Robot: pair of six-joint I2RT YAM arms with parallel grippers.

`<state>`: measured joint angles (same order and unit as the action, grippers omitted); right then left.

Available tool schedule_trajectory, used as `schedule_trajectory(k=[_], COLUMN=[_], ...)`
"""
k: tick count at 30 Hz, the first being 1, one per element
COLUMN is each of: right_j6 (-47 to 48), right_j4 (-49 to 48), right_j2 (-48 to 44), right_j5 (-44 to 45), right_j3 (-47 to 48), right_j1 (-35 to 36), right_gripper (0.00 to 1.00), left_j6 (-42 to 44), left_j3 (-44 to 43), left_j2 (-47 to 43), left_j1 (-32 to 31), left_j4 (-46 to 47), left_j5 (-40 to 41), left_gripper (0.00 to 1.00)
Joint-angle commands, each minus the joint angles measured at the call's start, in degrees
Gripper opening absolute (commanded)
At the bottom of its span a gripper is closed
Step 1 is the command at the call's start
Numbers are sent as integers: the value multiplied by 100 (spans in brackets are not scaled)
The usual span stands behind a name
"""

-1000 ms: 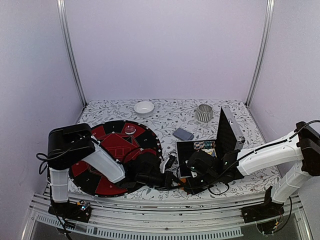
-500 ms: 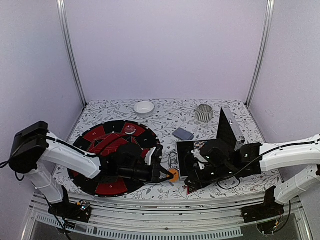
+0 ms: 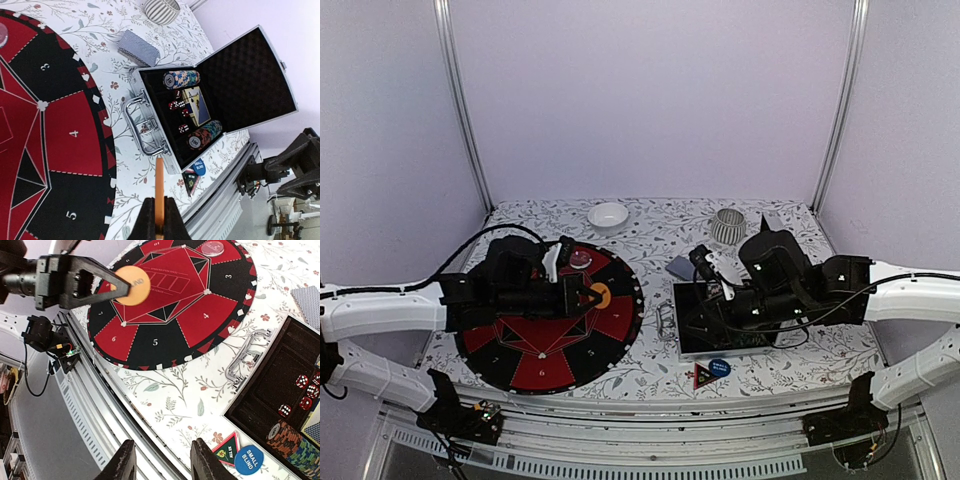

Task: Distribute texas hold em gaming equipment
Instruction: Pick up the small blind button from the center of the board.

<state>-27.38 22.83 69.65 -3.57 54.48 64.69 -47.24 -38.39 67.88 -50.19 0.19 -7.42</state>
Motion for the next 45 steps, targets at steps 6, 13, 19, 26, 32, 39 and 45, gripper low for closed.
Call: schedule_trajectory(k=[6,13,19,26,32,39,45], right_j6=[-351,-907,-859,-532,-407,-502,-589], right_j4=[1655,1704,1517,1021,770,720,817], right_j2=[724,1283,1634,1833,2252,2352,2517], right_j5=[685,508,679,379,279,16,119], right_j3=[221,-271,-364,-601,-617,-763,-752], right_j1=[-70,-64,-131,-490,-571,-567,-498], right_gripper=[42,69,79,79,71,53,42], left_j6=[38,-212,-285,-201,-194,-154,-170], left_j3=[313,652,722,455,385,442,523], left_j2=[-465,-409,-257,292,680,721,659], left_j1=[162,49,-137,-618,-831,-881,-885], left_j4=[-800,-572,-371,-278,99,175,236], left_j5=[-118,-346,-287,-265,-433,-476,-456], left_gripper=[0,0,0,0,0,0,0])
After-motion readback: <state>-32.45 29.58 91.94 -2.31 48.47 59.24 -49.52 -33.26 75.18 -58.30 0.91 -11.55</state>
